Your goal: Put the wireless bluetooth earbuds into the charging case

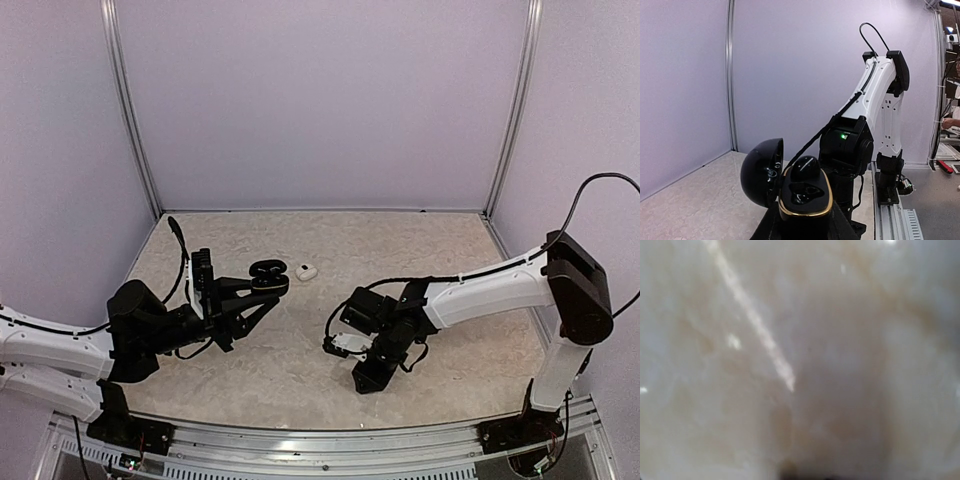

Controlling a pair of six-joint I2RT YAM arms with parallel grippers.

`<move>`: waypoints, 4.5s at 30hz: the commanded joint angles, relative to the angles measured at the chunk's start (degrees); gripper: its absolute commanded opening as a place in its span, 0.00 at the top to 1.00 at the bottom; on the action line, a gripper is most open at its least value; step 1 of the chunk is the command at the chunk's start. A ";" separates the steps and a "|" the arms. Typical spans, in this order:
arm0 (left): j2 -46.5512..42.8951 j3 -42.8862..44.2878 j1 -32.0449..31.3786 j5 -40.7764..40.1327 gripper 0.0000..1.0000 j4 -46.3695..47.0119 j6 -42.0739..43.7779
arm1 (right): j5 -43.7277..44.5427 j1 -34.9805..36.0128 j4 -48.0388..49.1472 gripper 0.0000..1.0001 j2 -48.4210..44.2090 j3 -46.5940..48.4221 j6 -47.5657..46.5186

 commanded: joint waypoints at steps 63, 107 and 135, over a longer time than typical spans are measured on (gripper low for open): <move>-0.54 -0.51 1.64 -0.21 1.00 3.37 -1.56 | 18.92 4.96 -12.87 0.90 -3.60 21.85 -5.85; 5.03 5.76 -3.11 9.30 1.00 1.76 5.43 | 0.46 13.39 29.02 0.87 -22.96 15.85 -20.97; 6.01 5.29 -4.51 -4.24 1.00 5.64 5.39 | 8.93 13.38 37.95 0.87 -23.46 12.74 -15.85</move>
